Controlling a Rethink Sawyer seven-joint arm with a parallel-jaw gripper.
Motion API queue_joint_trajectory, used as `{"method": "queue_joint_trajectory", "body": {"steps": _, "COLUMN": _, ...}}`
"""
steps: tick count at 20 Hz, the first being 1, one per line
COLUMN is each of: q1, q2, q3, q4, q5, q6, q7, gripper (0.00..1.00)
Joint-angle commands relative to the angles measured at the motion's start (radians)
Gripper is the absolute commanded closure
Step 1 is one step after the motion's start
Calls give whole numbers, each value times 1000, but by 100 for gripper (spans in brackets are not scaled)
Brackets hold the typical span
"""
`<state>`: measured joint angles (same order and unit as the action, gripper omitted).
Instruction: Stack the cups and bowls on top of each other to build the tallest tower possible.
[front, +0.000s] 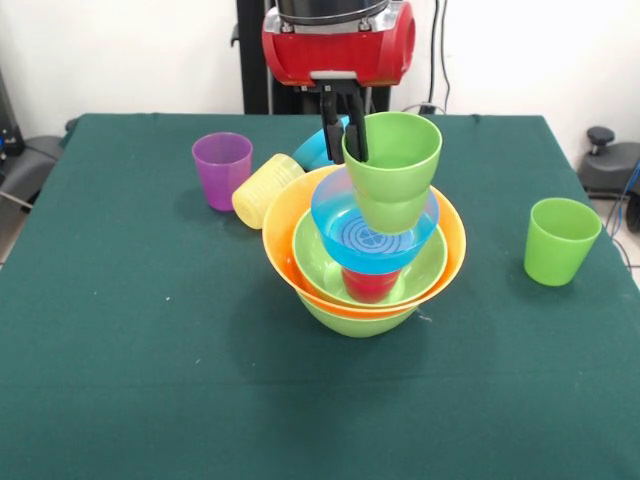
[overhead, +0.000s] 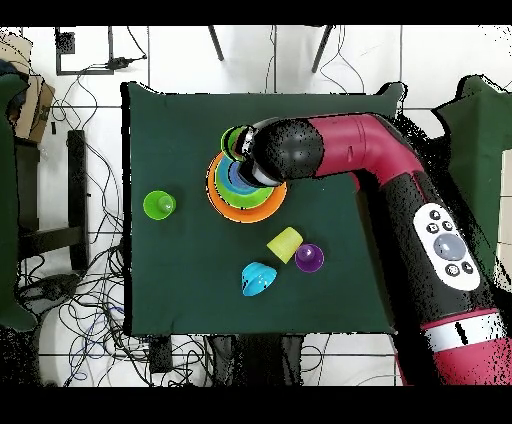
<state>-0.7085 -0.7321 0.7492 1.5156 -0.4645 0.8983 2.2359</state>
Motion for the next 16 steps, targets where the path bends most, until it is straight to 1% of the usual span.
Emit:
{"method": "queue_joint_trajectory", "body": {"steps": 1, "q1": 20, "q2": 18, "q3": -16, "q4": -34, "q5": -136, "q6": 107, "q7": -356, "gripper": 100}}
{"method": "queue_joint_trajectory", "body": {"steps": 11, "q1": 18, "q2": 16, "q3": -31, "q4": 5, "q5": -161, "q6": 74, "q7": -337, "gripper": 100}}
{"method": "queue_joint_trajectory", "body": {"steps": 16, "q1": 2, "q2": 23, "q3": -26, "q4": 33, "q5": -173, "q6": 51, "q7": -321, "gripper": 100}}
